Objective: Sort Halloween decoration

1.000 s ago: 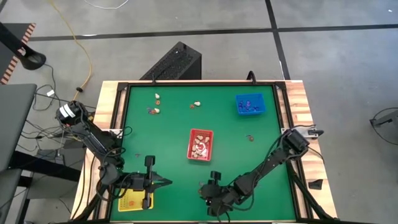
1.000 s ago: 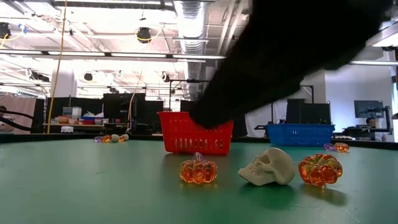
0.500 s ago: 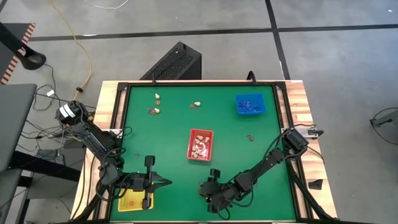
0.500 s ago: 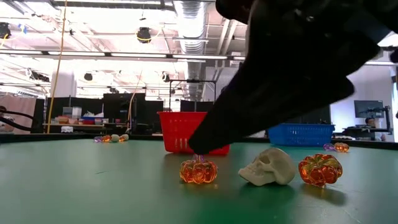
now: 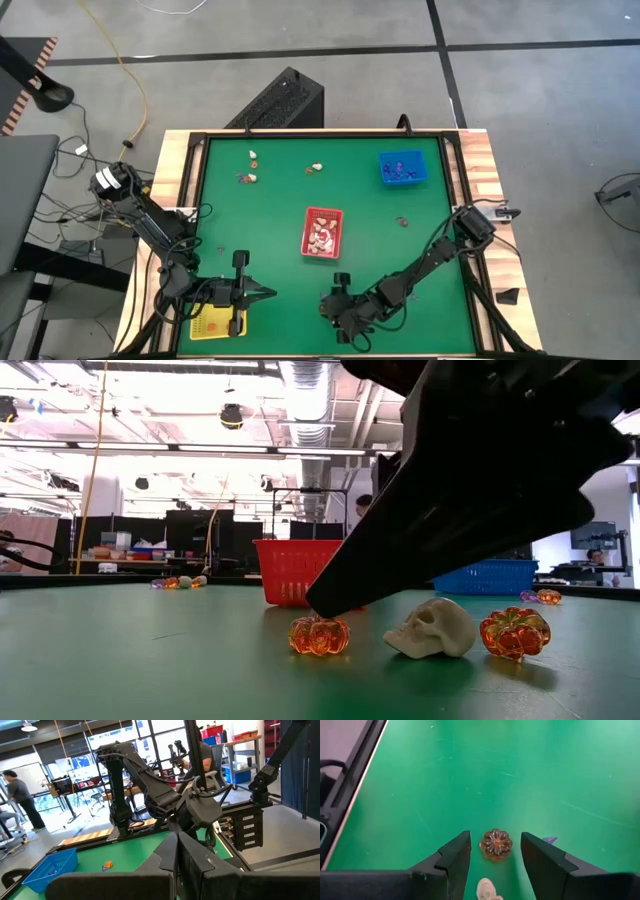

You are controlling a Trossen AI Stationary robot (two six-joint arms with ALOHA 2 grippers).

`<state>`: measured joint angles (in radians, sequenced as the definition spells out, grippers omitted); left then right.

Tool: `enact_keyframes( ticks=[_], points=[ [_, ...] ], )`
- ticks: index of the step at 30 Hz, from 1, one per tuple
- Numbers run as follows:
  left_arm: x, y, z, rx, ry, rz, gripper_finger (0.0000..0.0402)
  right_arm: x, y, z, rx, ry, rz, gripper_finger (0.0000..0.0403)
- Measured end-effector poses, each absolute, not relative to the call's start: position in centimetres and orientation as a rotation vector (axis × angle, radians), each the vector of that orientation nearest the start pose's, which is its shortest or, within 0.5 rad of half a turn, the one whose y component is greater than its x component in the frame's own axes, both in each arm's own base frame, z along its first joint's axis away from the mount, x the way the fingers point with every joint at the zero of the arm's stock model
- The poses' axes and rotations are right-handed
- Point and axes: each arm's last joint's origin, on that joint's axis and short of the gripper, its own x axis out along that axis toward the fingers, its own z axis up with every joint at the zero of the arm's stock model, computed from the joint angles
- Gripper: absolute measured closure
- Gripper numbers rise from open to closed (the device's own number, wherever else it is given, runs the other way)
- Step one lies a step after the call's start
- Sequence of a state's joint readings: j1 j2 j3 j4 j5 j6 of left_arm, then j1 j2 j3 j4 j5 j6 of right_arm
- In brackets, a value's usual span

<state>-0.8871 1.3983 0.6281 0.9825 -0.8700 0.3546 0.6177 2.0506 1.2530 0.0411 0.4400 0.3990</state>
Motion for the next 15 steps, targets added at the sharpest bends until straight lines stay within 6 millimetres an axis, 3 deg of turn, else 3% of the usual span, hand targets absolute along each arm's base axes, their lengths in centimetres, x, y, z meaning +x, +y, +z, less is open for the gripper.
enact_keyframes(
  ticks=[15],
  points=[
    [19.2,-20.1,25.4,0.191,-0.136,0.007,0.0401,36.1,22.4,13.8,-0.007,0.713,0.111,0.0198]
  ],
)
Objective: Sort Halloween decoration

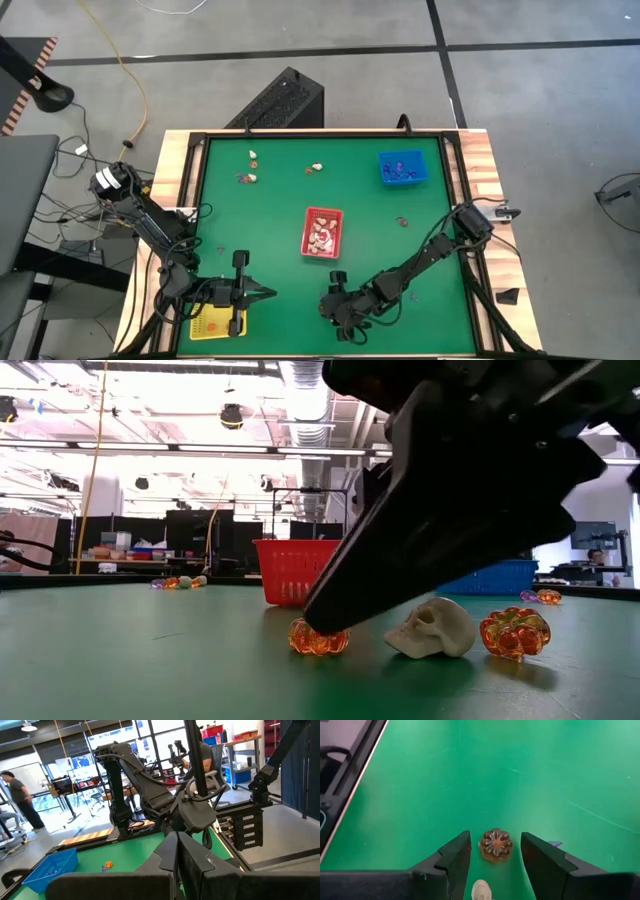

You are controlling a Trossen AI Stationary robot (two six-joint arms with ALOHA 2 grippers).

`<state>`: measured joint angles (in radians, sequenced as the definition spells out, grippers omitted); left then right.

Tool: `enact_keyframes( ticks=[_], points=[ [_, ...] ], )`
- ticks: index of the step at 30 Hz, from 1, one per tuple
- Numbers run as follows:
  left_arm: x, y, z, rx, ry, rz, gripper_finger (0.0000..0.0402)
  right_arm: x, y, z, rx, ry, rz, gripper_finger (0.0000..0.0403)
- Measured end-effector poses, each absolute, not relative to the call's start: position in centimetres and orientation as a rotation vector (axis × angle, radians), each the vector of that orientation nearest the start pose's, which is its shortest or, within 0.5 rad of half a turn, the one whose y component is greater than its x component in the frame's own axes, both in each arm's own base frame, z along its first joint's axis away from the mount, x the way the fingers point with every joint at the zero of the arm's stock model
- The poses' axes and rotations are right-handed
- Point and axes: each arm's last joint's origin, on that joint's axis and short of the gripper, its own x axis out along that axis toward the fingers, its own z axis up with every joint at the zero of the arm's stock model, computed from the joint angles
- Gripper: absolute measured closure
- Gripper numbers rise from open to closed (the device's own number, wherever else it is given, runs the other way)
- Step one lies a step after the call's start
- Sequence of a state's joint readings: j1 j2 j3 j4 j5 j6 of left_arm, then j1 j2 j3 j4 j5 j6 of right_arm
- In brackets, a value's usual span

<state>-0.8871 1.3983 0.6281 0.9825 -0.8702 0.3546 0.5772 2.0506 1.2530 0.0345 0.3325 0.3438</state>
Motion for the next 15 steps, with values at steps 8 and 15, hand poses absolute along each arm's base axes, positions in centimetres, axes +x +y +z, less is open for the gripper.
enact_keyframes(
  ticks=[8,15],
  points=[
    [19.19,-20.07,25.41,0.191,-0.136,0.007,0.0401,36.31,21.93,13.74,-0.04,0.736,0.156,0.0198],
    [19.19,-20.06,25.41,0.192,-0.136,0.007,0.0401,36.23,21.83,13.58,-0.052,0.762,0.178,0.0198]
  ],
)
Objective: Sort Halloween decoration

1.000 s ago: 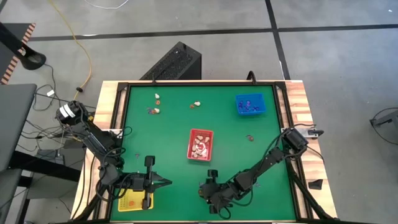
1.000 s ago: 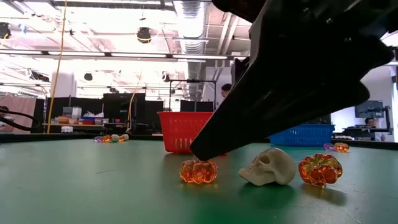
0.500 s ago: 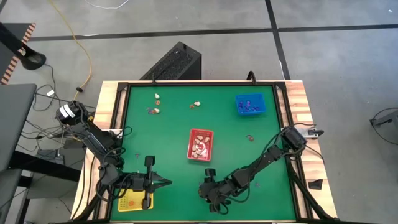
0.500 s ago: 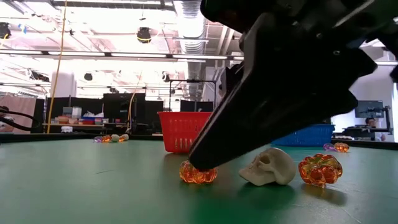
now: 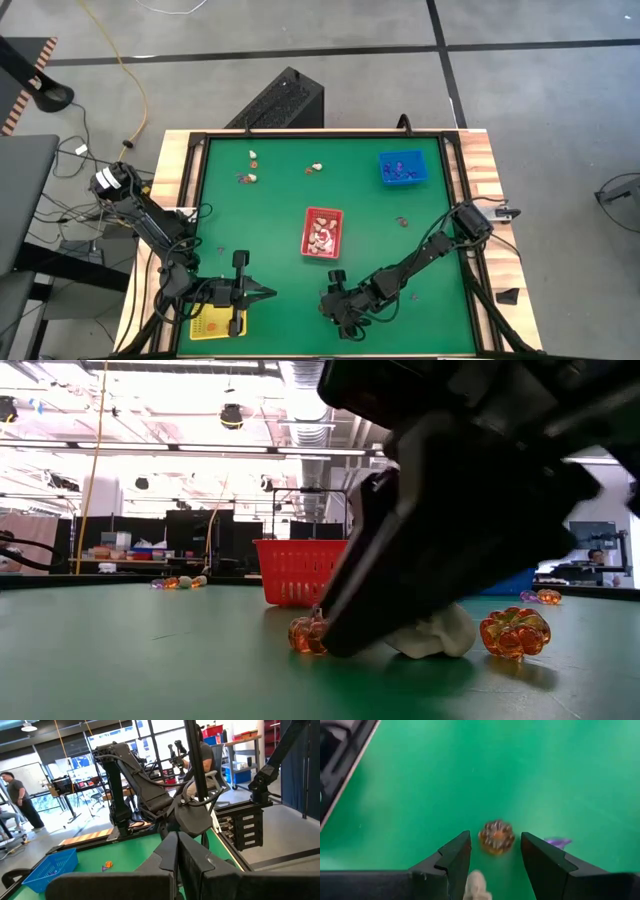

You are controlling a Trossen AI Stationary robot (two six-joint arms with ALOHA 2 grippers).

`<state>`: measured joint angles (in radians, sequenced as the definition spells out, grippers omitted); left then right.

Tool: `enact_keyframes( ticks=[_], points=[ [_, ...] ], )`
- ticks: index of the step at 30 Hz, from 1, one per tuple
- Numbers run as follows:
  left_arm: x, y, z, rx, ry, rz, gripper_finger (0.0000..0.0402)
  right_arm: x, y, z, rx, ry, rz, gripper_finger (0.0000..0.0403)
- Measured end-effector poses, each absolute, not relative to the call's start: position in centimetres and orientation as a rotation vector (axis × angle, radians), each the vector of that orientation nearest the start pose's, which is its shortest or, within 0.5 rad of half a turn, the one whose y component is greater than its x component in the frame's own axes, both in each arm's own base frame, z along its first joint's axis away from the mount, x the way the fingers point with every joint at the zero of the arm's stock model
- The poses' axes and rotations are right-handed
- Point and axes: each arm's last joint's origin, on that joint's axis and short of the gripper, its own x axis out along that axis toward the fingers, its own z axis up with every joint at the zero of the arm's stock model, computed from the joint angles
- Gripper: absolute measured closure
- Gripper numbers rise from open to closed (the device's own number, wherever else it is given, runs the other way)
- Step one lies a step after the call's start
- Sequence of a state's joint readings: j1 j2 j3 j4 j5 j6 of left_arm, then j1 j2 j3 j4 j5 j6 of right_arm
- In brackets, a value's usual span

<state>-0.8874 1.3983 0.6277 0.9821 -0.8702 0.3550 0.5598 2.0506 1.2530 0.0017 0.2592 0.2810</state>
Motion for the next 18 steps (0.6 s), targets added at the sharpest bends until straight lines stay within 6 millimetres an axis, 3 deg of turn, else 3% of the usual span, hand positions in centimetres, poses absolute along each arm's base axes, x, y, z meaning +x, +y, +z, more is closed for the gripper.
enact_keyframes(
  ticks=[18],
  points=[
    [19.2,-20.1,25.3,0.197,-0.132,0.007,0.0401,36.9,22.0,12.1,-0.032,0.748,0.184,0.0199]
  ],
)
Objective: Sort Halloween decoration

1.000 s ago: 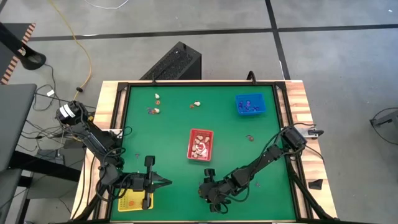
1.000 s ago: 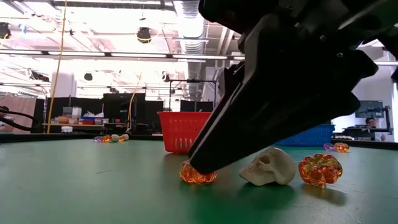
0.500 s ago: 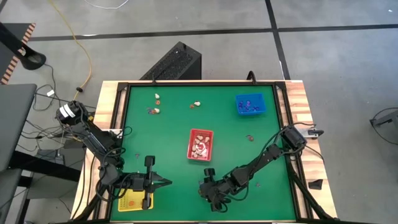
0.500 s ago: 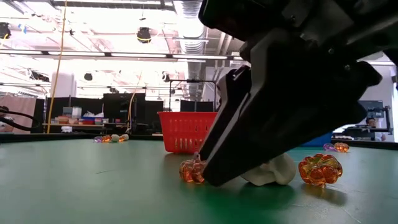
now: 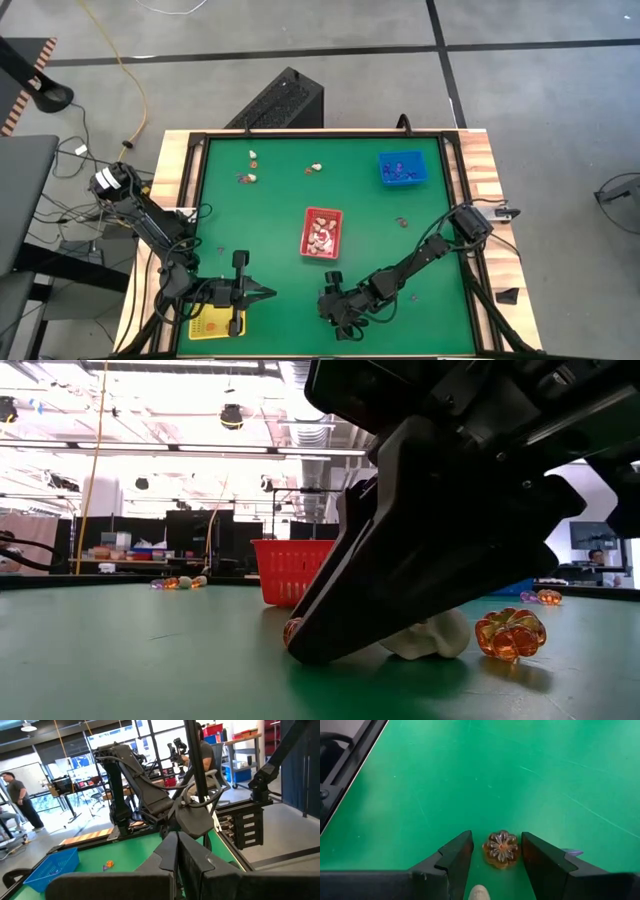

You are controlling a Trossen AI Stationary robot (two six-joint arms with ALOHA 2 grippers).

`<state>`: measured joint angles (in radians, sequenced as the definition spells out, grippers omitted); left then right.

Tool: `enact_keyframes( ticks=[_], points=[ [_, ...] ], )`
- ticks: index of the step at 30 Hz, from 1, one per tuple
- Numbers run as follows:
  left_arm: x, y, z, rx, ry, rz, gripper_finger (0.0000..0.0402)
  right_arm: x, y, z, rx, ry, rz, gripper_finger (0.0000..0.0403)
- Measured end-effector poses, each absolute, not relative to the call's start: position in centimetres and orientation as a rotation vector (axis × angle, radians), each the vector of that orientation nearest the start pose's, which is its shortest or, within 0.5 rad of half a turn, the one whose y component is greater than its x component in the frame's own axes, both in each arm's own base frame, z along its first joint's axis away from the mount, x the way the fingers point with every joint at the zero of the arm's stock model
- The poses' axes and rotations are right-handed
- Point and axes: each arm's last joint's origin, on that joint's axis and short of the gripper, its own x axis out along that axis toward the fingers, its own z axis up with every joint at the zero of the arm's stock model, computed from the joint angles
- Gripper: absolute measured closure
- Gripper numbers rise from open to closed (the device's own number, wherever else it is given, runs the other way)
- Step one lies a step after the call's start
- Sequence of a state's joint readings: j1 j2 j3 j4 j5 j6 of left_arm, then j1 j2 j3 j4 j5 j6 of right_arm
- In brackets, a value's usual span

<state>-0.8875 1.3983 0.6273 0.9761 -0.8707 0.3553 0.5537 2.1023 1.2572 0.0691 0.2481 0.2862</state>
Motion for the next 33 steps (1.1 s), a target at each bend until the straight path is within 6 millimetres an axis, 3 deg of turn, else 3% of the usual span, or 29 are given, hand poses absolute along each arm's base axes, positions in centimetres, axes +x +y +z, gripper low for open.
enact_keyframes(
  ticks=[13,21,25,33],
  points=[
    [19.2,-20.1,25.2,0.214,-0.117,0.004,0.0401,36.8,21.9,12.1,-0.041,0.755,0.186,0.0271],
    [19.2,-20.1,25.2,0.214,-0.118,0.004,0.0401,36.7,21.7,13.5,-0.049,0.733,0.192,0.0253],
    [19.2,-20.1,25.2,0.214,-0.118,0.004,0.0401,37.7,21.7,15.1,-0.052,0.651,0.201,0.0259],
    [19.2,-20.1,25.2,0.207,-0.124,0.004,0.0401,41.4,21.2,18.1,-0.016,0.319,0.211,0.0266]
  ],
)
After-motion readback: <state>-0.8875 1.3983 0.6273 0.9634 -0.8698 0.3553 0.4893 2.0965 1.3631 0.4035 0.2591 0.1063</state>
